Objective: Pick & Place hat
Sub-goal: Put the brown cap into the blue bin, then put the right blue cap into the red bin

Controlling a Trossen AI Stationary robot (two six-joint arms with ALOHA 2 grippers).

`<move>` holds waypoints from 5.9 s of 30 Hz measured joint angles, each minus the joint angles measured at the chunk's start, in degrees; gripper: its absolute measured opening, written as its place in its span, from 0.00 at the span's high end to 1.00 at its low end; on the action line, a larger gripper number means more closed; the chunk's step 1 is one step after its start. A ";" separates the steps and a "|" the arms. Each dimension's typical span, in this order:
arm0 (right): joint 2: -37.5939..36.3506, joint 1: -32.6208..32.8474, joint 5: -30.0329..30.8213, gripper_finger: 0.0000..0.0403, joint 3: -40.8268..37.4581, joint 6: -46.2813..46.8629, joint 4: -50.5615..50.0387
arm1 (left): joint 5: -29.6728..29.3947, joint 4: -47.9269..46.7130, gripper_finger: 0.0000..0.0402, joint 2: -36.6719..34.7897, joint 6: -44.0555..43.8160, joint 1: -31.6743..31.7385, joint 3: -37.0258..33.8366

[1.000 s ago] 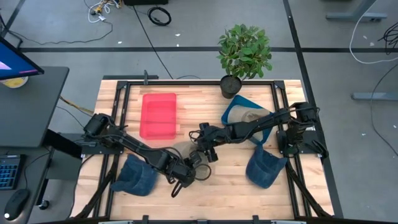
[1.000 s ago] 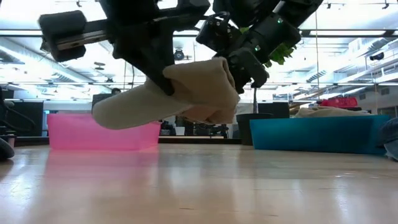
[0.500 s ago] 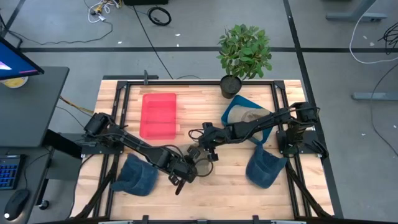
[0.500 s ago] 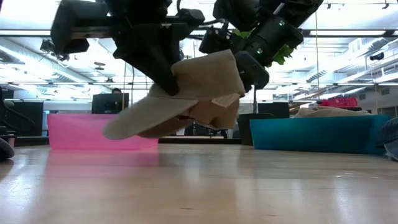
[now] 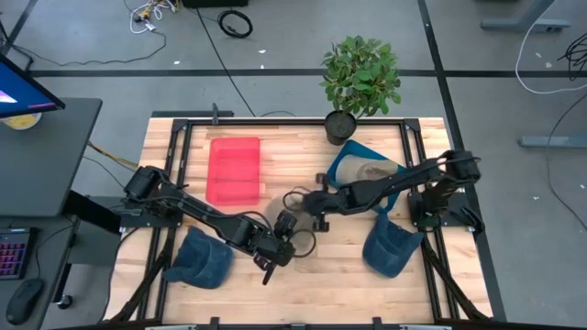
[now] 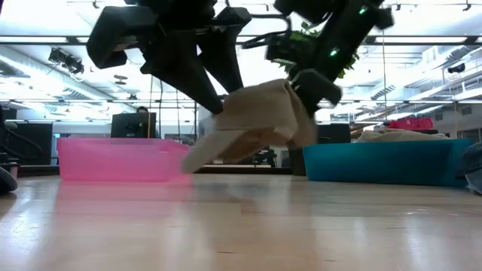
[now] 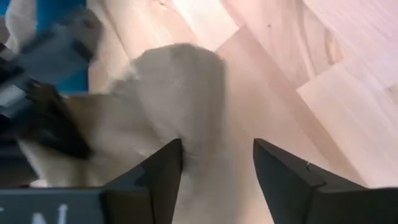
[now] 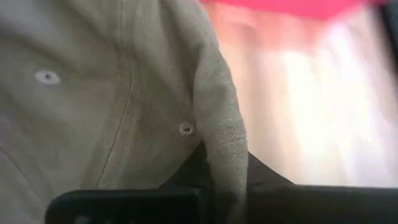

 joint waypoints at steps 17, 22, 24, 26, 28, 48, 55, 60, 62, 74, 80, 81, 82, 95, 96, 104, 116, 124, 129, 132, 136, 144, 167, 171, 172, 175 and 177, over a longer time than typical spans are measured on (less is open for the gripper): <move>-37.50 -1.06 7.93 0.95 0.02 -8.89 -45.82 | -4.18 0.42 0.48 0.00 0.48 3.65 -0.01; -42.16 -5.07 7.94 0.95 0.02 -11.18 -54.76 | -4.18 0.43 0.49 0.00 0.50 5.01 -0.02; -43.09 -7.21 7.98 0.95 -0.36 -11.78 -55.40 | -4.16 0.46 0.49 0.00 0.52 5.33 -0.02; -43.90 -9.32 7.97 0.95 -1.52 -13.16 -54.64 | -4.16 0.72 0.49 0.00 0.87 5.61 -0.02; -44.05 -11.20 7.80 0.95 -3.75 -14.34 -53.38 | -4.16 0.68 0.49 0.00 0.94 5.87 -0.02; -41.59 -29.56 7.61 0.91 -30.25 -28.95 -21.71 | -4.09 0.65 0.49 0.00 0.58 6.14 -0.02; -41.56 -29.58 7.47 0.79 -27.43 -28.39 -22.32 | -4.11 0.63 0.49 0.00 0.21 6.16 -0.02; -41.56 -29.58 7.40 0.70 -23.28 -25.15 -27.98 | -4.11 0.56 0.49 0.00 -1.93 6.04 -0.02; -41.56 -29.57 7.41 0.66 -20.71 -22.18 -32.74 | -4.11 0.52 0.49 0.00 -2.52 5.77 -0.02; -41.60 -24.24 -9.42 0.56 -3.81 -3.42 -45.51 | 0.21 -7.11 0.49 -9.81 -16.78 7.04 -0.06; -41.52 -17.09 -19.33 0.59 -1.92 2.29 -40.92 | 3.06 -9.26 0.49 -17.70 -20.32 7.56 -0.04; -41.20 -15.59 -20.06 0.59 -1.92 4.00 -40.74 | 3.10 -9.84 0.49 -18.47 -20.74 7.56 -0.04; -40.84 -14.08 -20.49 0.60 -1.92 5.88 -40.62 | 3.13 -9.87 0.49 -19.33 -21.35 7.54 -0.04; -30.54 10.16 -25.72 0.60 -3.27 36.82 -44.60 | 5.83 -1.26 0.49 -20.85 -32.18 7.58 -14.56; -29.54 11.75 -26.35 0.60 -4.03 39.98 -44.70 | 6.71 0.04 0.49 -20.87 -32.59 7.58 -15.73; -24.77 18.82 -30.93 0.60 -10.61 61.67 -44.25 | 9.83 3.12 0.49 -20.87 -32.43 7.59 -18.40; -24.60 21.02 -32.10 0.61 -21.60 67.92 -27.23 | 9.80 3.18 0.49 -20.90 -32.35 7.61 -18.40; -24.60 20.98 -37.32 0.95 -18.43 65.42 -26.10 | 9.81 3.10 0.49 -20.90 -31.87 7.58 -18.40; -24.60 20.99 -39.06 0.95 -12.23 62.06 -20.05 | 9.79 3.10 0.49 -20.90 -31.86 7.61 -18.40; -24.60 20.55 -37.75 0.97 -8.25 54.82 -14.95 | 9.80 3.10 0.49 -20.90 -31.87 7.61 -18.40; -24.64 19.26 -31.38 0.98 -3.71 41.24 -12.16 | 11.04 3.10 0.49 -20.94 -31.20 7.59 -18.38; -23.77 11.16 -15.64 0.98 -2.56 25.01 -10.81 | 13.92 0.97 0.49 -29.80 -29.44 5.89 -18.36; 14.41 -10.77 -12.09 0.98 27.83 -11.45 15.37 | 4.26 -2.15 0.49 -49.29 -22.80 5.16 -18.29; 20.89 -11.52 -12.09 0.98 36.24 -13.88 12.67 | 4.26 -2.62 0.49 -49.24 -22.82 5.12 -18.32; 22.14 -11.77 -12.12 0.98 37.74 -14.09 12.43 | 4.26 -2.75 0.49 -49.24 -22.82 5.02 -18.32; 26.11 -12.53 -13.37 0.98 41.37 -14.83 12.50 | 4.26 -3.77 0.49 -49.24 -22.43 4.96 -18.32; 28.38 -13.14 -14.42 0.98 42.57 -14.90 12.08 | 4.28 -4.10 0.49 -49.24 -21.97 4.96 -18.32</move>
